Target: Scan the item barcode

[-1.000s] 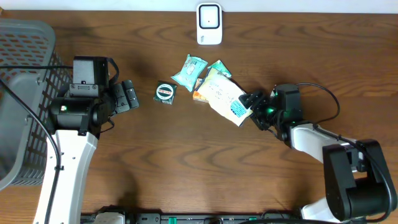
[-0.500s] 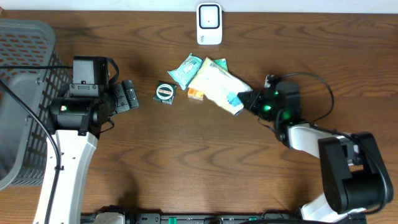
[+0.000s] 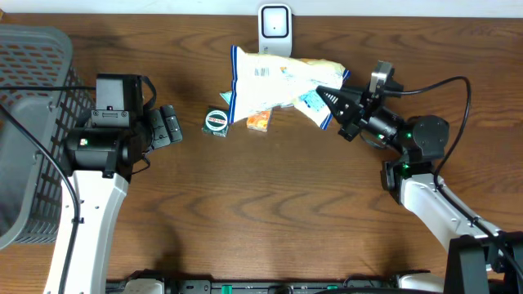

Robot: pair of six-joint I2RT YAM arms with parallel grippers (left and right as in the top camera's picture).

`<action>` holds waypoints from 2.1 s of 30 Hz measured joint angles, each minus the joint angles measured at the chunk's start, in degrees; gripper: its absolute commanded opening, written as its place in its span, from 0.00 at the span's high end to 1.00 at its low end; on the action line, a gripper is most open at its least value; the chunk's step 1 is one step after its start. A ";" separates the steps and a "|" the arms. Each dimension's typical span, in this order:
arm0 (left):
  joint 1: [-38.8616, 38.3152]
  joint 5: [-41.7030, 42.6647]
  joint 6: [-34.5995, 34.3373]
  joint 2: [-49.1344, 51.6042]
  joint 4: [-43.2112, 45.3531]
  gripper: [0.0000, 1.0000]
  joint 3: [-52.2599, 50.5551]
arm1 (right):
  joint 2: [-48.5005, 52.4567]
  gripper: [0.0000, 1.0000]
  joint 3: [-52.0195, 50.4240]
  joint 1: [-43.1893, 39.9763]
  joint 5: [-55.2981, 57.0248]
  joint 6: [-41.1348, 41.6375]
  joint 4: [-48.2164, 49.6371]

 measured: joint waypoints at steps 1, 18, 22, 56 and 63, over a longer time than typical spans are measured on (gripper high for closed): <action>0.00 0.00 0.00 0.00 -0.02 0.02 0.00 | 0.07 0.99 -0.02 0.00 -0.52 0.02 -1.16; 0.00 0.02 -0.02 0.00 -0.02 0.02 0.00 | 0.09 0.99 -0.02 0.00 6.43 -3.78 -17.99; 0.00 0.02 -0.02 0.00 -0.04 0.03 0.00 | 0.09 0.99 0.13 0.00 14.95 -7.15 -27.80; 0.00 -0.02 0.00 0.00 0.02 0.02 0.00 | 13.55 0.30 22.40 20.83 99.41 -54.82 -75.19; 0.02 0.00 0.00 0.00 0.00 0.02 0.00 | 13.53 0.16 27.87 28.92 97.42 -47.41 -76.61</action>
